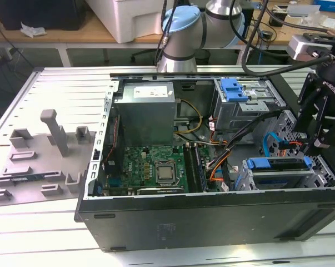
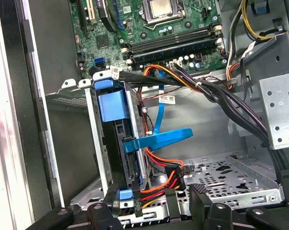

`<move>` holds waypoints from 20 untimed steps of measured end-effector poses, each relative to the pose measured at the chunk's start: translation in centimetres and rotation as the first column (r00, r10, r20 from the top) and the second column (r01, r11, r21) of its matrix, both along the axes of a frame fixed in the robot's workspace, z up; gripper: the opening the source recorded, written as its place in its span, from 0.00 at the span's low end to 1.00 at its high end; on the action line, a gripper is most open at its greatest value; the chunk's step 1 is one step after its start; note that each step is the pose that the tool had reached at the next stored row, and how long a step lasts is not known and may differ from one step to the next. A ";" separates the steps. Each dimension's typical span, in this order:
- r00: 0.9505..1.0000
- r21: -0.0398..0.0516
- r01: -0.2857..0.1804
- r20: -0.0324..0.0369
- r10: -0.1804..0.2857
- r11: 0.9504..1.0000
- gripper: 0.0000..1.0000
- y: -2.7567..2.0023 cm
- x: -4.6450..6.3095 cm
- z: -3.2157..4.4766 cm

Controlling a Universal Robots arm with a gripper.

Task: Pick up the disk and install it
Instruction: 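Insert the disk into the insertion slot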

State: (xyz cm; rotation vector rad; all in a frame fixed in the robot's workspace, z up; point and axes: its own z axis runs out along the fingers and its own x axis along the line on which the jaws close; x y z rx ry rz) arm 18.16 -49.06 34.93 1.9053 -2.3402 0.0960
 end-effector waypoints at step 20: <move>1.000 0.000 0.000 -0.001 0.000 1.000 0.68 -0.49 0.0 -0.05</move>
